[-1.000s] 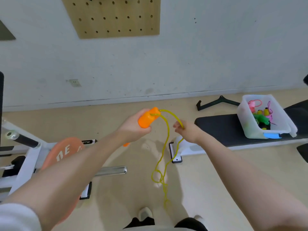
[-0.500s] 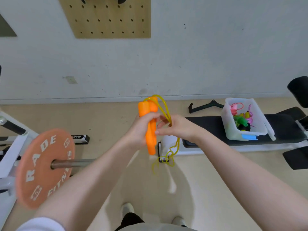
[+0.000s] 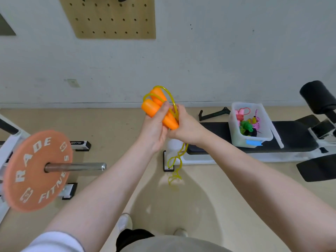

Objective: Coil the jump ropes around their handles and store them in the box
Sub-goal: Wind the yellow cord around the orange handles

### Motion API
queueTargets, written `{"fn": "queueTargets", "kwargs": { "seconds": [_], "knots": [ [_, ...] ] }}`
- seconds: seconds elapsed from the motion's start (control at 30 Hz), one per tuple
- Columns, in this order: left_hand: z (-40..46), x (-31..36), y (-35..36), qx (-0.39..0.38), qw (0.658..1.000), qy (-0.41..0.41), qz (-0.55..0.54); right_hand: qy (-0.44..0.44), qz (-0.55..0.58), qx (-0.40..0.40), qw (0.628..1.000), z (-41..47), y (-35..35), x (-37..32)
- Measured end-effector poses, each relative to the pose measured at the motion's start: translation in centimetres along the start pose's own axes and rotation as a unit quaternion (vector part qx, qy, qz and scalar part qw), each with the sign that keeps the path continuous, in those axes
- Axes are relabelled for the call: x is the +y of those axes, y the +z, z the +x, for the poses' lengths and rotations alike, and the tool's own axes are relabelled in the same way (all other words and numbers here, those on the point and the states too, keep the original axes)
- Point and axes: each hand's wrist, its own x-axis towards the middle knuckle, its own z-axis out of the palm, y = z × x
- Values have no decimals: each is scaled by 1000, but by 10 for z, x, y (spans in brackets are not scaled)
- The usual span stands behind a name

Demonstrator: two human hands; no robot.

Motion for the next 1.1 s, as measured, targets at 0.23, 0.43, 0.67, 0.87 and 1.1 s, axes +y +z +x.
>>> {"fn": "queueTargets", "kwargs": {
  "seconds": [0.23,0.43,0.67,0.87,1.1],
  "knots": [
    [-6,10,-16,-78,879,74,464,43,-197,-45,978,-24,-22,39],
    [-12,23,-10,-273,333,68,900,-37,-372,-125,919,-23,-13,31],
    [-25,24,-15,-138,335,149,920,-91,-356,-32,929,-16,0,13],
    [-25,35,-23,-184,217,166,944,-46,-315,-144,937,-12,7,6],
    [-19,29,-27,-163,148,186,958,34,-365,-201,908,5,-11,-13]
  ]
}}
